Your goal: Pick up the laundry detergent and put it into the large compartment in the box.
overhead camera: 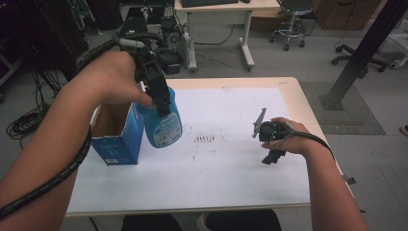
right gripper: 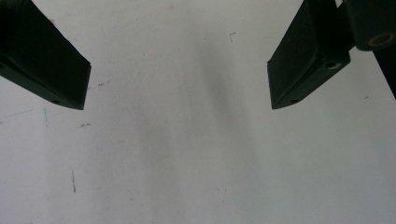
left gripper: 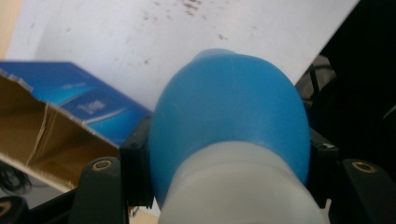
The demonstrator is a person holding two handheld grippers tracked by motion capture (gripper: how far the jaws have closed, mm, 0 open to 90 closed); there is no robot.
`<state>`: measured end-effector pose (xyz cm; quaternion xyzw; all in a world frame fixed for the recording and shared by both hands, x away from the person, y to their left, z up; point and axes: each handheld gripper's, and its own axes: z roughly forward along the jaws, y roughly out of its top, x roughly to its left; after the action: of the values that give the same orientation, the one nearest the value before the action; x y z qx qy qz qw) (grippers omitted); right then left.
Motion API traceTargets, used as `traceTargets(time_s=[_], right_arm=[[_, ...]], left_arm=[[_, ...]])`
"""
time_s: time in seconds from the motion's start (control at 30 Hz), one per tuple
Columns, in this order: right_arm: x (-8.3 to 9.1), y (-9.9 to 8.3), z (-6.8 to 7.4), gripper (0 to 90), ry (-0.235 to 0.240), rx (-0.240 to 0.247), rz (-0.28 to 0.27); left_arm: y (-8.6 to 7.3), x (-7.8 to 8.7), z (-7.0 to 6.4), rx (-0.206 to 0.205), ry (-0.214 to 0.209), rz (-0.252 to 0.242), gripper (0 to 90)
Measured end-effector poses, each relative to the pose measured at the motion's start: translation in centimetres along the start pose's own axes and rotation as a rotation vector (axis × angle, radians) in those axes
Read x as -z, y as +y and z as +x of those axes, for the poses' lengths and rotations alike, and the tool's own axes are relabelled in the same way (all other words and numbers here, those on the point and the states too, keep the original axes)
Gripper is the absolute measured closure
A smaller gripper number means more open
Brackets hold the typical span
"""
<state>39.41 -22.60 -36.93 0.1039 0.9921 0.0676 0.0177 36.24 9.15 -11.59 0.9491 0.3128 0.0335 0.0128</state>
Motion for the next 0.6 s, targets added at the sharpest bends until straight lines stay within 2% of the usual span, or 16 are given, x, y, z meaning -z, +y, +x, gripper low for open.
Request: traceTargets(time_s=[0.1,0.33,0.53,0.6], right_arm=[[0.0,-0.1,0.0,5.9,-0.001,0.0,-0.002],[-0.2,-0.2,0.0,6.0,-0.001,-0.003,-0.008],[-0.1,0.1,0.0,6.0,-0.001,0.0,-0.01],[0.0,0.2,0.0,6.0,-0.001,0.002,-0.008]], left_arm=[[-0.3,0.7,0.8,0.066,0.005,-0.005,37.7],[-1.1,2.4,2.1,0.187,0.019,-0.028,37.7],[-1.7,3.5,2.8,0.259,0.011,-0.069,37.7],[-1.9,3.8,3.0,0.275,0.011,-0.067,37.7]])
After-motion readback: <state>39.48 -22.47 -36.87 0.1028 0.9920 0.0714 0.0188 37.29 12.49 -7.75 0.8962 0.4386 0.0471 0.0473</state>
